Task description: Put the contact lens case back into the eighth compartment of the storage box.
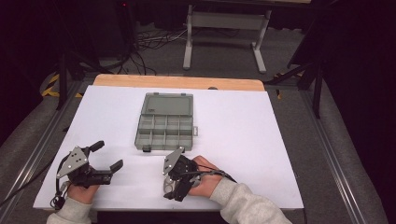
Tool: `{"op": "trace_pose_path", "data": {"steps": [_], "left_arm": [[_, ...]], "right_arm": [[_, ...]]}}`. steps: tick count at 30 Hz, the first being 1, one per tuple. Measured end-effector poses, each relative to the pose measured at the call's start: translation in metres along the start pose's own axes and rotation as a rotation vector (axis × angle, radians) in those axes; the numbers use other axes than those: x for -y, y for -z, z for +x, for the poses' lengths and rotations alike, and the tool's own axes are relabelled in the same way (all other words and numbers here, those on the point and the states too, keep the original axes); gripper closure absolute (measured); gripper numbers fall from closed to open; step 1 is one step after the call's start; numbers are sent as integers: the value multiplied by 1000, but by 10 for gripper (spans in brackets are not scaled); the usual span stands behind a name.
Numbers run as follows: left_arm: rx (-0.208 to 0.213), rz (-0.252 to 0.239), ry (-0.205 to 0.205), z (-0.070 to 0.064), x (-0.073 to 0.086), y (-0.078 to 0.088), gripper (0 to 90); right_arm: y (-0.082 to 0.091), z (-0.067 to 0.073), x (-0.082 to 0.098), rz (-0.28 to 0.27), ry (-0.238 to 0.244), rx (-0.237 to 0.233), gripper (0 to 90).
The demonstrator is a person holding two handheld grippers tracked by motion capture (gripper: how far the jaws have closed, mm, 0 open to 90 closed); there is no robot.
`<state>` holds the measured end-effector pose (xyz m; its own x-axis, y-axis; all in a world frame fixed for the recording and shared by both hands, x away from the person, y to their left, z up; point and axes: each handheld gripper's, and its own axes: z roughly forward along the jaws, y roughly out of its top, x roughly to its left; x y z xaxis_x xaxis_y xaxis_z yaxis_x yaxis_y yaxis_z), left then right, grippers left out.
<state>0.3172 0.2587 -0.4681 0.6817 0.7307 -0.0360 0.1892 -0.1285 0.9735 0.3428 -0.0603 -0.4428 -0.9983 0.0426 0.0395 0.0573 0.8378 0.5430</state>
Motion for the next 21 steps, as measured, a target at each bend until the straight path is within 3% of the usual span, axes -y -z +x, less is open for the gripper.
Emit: {"op": "trace_pose_path", "data": {"steps": [13,21], "left_arm": [[1,0,0,0,0,0,8],[2,0,1,0,0,0,7]], "right_arm": [[-6,1,2,50,13,-5,131],[-7,2,2,63,18,5,211]]}}
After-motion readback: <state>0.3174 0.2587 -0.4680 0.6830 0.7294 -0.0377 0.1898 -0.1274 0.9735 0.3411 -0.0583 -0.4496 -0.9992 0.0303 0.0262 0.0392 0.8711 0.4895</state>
